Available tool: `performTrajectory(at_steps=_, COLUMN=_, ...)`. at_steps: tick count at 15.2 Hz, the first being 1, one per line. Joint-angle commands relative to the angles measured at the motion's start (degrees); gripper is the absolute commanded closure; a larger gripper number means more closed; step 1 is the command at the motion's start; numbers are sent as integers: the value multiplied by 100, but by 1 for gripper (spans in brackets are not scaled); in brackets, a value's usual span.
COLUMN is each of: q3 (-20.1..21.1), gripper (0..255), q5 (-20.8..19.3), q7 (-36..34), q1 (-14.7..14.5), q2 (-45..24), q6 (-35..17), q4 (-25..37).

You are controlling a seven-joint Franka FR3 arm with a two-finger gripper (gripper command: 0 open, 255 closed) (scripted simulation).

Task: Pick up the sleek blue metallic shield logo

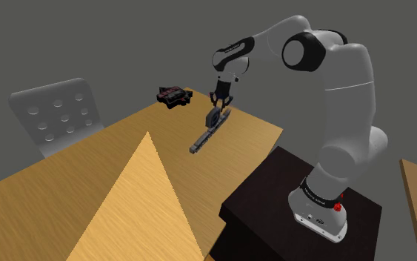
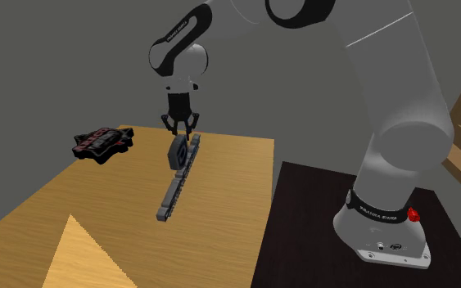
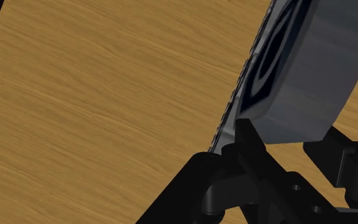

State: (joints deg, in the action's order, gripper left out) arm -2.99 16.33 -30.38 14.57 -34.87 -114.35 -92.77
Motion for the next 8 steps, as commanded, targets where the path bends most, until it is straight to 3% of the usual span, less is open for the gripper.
performTrajectory(at_steps=1, q3=-10, gripper=255, q5=-17, q7=-21, q1=10, q2=62, q6=131, q4=74)
performTrajectory(at_steps=8, q3=-25, gripper=255, q5=-54, q7=-93, q1=9, q2=267, q6=413, q4=159)
